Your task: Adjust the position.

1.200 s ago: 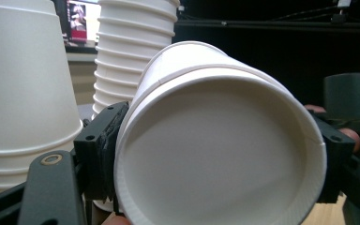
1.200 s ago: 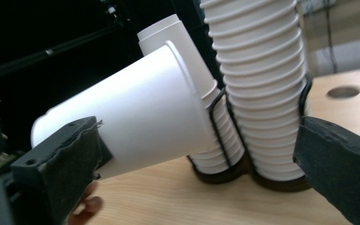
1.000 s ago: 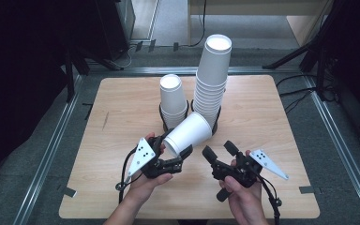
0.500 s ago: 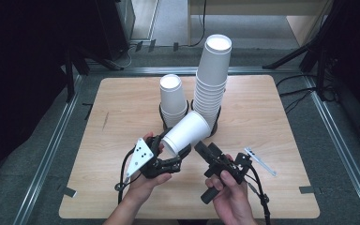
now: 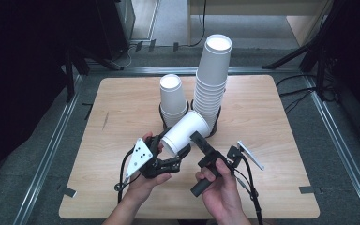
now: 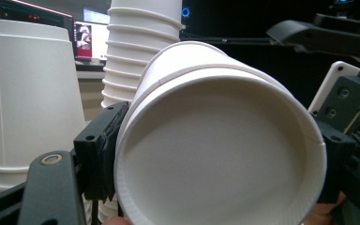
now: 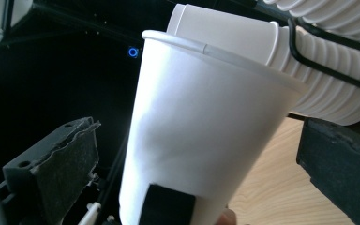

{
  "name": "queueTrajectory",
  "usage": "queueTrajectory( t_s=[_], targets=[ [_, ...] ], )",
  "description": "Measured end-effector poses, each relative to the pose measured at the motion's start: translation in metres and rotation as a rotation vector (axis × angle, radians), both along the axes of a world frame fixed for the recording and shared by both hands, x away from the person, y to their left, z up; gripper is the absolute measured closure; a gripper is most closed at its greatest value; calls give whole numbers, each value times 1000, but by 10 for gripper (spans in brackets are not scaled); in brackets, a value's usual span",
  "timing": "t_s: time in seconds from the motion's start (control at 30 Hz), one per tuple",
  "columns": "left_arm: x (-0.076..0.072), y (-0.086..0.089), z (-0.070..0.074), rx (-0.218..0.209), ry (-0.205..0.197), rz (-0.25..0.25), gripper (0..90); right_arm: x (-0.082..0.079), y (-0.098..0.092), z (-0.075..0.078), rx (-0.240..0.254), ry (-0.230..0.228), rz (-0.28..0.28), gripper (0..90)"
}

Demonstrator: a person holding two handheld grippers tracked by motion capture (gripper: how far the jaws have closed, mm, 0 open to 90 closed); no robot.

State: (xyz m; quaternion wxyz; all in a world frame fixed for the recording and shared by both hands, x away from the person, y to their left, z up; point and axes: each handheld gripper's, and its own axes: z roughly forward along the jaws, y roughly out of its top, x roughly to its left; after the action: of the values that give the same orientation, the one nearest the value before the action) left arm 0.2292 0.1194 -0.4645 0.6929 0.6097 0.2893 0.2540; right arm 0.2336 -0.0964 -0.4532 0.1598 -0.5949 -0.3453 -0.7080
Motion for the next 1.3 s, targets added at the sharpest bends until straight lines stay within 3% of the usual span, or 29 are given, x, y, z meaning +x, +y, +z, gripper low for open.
queueTrajectory(
  t_s=[0.2, 0.83, 1.1, 1.2, 1.3],
  targets=[
    [0, 0, 1, 1, -7, 2, 221, 8, 8, 2, 40, 26, -10, 0],
    [-1, -1, 0, 17, -13, -5, 222, 27, 19, 1, 74, 93, 0, 0],
    [-1, -1, 0, 18, -16, -10, 221, 31, 21, 0, 90, 88, -4, 0],
    [0, 0, 1, 17, -14, -8, 220, 31, 21, -1, 112, 112, -6, 87],
    [0, 1, 1, 16, -19, -11, 215, 29, 22, -1, 124, 115, -8, 102]
  ],
)
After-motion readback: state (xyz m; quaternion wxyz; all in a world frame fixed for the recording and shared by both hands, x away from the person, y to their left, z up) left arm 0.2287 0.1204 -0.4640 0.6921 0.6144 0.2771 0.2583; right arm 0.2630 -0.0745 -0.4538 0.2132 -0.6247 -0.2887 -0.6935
